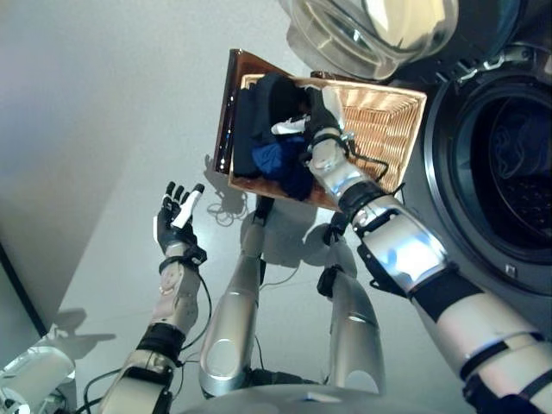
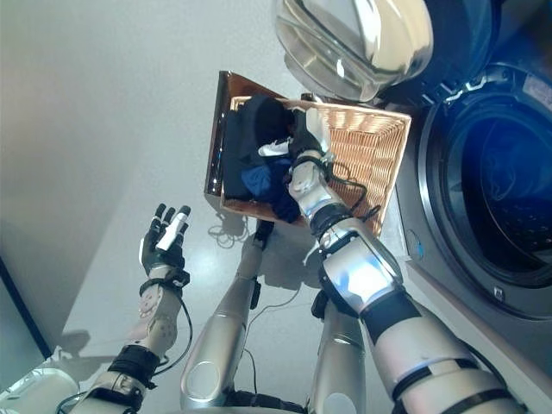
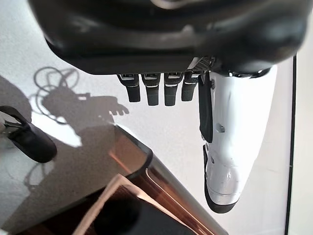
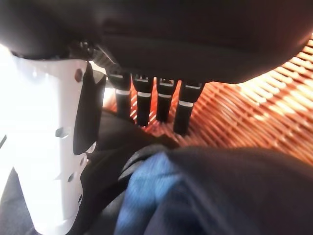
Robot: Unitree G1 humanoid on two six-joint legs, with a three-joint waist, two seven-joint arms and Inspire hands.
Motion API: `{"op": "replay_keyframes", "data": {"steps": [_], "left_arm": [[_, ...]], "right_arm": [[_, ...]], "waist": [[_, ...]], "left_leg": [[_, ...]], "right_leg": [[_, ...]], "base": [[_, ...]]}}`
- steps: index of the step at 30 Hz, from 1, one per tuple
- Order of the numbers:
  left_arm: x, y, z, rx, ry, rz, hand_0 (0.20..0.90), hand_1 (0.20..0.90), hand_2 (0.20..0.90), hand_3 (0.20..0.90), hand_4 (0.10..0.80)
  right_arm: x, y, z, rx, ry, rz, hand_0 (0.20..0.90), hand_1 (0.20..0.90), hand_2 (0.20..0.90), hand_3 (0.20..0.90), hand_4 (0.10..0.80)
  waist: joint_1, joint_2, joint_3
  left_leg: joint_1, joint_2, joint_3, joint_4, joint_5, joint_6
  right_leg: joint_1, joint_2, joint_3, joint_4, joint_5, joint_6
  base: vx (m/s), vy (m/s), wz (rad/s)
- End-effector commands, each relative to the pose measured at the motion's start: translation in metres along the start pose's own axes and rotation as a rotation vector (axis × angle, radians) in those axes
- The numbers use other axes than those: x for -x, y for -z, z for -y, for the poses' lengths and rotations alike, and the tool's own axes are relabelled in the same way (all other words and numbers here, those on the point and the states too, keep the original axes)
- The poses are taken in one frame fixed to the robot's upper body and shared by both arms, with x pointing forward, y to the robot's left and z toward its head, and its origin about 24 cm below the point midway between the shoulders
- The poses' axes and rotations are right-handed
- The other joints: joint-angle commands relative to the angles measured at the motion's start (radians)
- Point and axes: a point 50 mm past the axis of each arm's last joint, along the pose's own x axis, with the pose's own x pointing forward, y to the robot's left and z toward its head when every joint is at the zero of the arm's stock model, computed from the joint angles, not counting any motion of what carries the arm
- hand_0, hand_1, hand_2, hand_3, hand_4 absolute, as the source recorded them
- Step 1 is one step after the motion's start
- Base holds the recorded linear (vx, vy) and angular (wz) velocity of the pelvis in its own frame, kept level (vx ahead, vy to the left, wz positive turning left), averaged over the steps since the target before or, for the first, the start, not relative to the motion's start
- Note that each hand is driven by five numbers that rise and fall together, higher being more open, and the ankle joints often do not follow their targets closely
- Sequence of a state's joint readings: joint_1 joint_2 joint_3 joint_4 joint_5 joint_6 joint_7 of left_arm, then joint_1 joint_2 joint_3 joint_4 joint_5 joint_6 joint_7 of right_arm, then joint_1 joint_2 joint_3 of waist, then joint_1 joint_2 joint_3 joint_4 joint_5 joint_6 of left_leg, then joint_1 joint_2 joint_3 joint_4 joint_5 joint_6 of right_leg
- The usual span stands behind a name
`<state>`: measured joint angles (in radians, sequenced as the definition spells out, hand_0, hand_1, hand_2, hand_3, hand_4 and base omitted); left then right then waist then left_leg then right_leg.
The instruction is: Pick up the clothes and place them into the washing machine
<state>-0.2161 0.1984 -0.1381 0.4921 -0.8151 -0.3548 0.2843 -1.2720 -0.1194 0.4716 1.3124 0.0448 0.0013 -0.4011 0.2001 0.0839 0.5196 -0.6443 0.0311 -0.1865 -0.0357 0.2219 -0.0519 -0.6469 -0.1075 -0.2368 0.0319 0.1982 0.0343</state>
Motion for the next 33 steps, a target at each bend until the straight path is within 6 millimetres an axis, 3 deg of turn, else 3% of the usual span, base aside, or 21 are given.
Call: {"op": "replay_keyframes", "data": {"steps": [1,6,7,8,9,10,12,13,14,33], "left_arm": [[0.005,-0.034,-0.011,-0.037,0.045,0.142,0.9,0.9,0.9,0.9,0.8],[0.005,-0.037,-0.007,-0.027,0.058,0.156,0.9,0.9,0.9,0.9,0.8],[0.005,-0.037,-0.006,-0.024,0.059,0.156,0.9,0.9,0.9,0.9,0.8],[0.005,-0.038,-0.005,-0.022,0.06,0.158,0.9,0.9,0.9,0.9,0.8],[0.005,-0.037,-0.005,-0.022,0.058,0.155,0.9,0.9,0.9,0.9,0.8],[0.005,-0.037,-0.005,-0.017,0.055,0.156,0.9,0.9,0.9,0.9,0.8],[0.005,-0.037,-0.005,-0.012,0.054,0.156,0.9,0.9,0.9,0.9,0.8],[0.006,-0.037,-0.005,-0.01,0.051,0.157,0.9,0.9,0.9,0.9,0.8],[0.006,-0.038,-0.005,-0.007,0.052,0.16,0.9,0.9,0.9,0.9,0.8],[0.009,-0.034,-0.01,-0.009,0.037,0.148,0.9,0.9,0.9,0.9,0.8]], "right_arm": [[-0.002,-0.045,-0.002,0.015,-0.019,0.134,0.9,0.9,0.9,0.9,0.8],[-0.005,-0.049,0.008,0.027,0.004,0.146,0.9,0.9,0.9,0.9,0.8],[-0.005,-0.05,0.008,0.026,0.006,0.147,0.823,0.823,0.823,0.823,0.745],[-0.006,-0.051,0.01,0.025,0.01,0.15,0.823,0.823,0.823,0.823,0.745],[-0.006,-0.053,0.01,0.027,0.011,0.157,0.735,0.735,0.735,0.735,0.682],[-0.006,-0.055,0.009,0.023,0.012,0.161,0.546,0.546,0.546,0.546,0.547],[-0.006,-0.057,0.01,0.024,0.015,0.166,0.447,0.447,0.447,0.447,0.476],[-0.005,-0.057,0.009,0.022,0.016,0.166,0.271,0.271,0.271,0.271,0.351],[-0.005,-0.058,0.008,0.014,0.015,0.167,0.2,0.2,0.2,0.2,0.3],[-0.006,-0.047,0.009,0.027,0.038,0.128,0.2,0.2,0.2,0.2,0.3]], "waist": [[0.045,0.005,0.0],[0.051,0.013,0.0],[0.052,0.016,0.0],[0.053,0.018,0.0],[0.054,0.019,0.0],[0.055,0.021,0.0],[0.054,0.023,0.0],[0.054,0.024,0.0],[0.054,0.025,0.0],[0.04,0.026,0.0]], "left_leg": [[-0.017,-0.047,0.032,-0.04,-0.022,-0.017],[-0.057,-0.048,0.022,-0.038,-0.016,-0.018],[-0.064,-0.049,0.02,-0.038,-0.014,-0.018],[-0.069,-0.051,0.019,-0.038,-0.013,-0.018],[-0.074,-0.052,0.017,-0.038,-0.013,-0.017],[-0.079,-0.053,0.016,-0.037,-0.012,-0.017],[-0.088,-0.055,0.012,-0.036,-0.01,-0.016],[-0.09,-0.055,0.011,-0.036,-0.01,-0.015],[-0.094,-0.057,0.01,-0.035,-0.009,-0.014],[-0.063,-0.058,0.025,-0.024,-0.017,-0.009]], "right_leg": [[-0.028,-0.095,0.021,0.172,-0.154,0.085],[-0.069,-0.098,0.012,0.198,-0.166,0.084],[-0.076,-0.099,0.012,0.202,-0.167,0.084],[-0.082,-0.099,0.012,0.205,-0.169,0.083],[-0.086,-0.1,0.01,0.207,-0.17,0.083],[-0.091,-0.1,0.01,0.209,-0.172,0.083],[-0.097,-0.1,0.011,0.211,-0.173,0.083],[-0.102,-0.101,0.011,0.214,-0.172,0.083],[-0.107,-0.101,0.012,0.217,-0.173,0.083],[-0.086,-0.102,0.027,0.22,-0.165,0.082]], "base": [[0.0,0.0,0.0],[0.0,-0.002,0.01],[0.0,0.0,0.0],[0.0,0.0,0.0],[0.0,0.0,0.0],[0.0,0.0,0.0],[0.0,0.0,0.0],[0.0,0.0,0.0],[-0.007,0.011,0.03],[-0.002,0.004,0.01]]}}
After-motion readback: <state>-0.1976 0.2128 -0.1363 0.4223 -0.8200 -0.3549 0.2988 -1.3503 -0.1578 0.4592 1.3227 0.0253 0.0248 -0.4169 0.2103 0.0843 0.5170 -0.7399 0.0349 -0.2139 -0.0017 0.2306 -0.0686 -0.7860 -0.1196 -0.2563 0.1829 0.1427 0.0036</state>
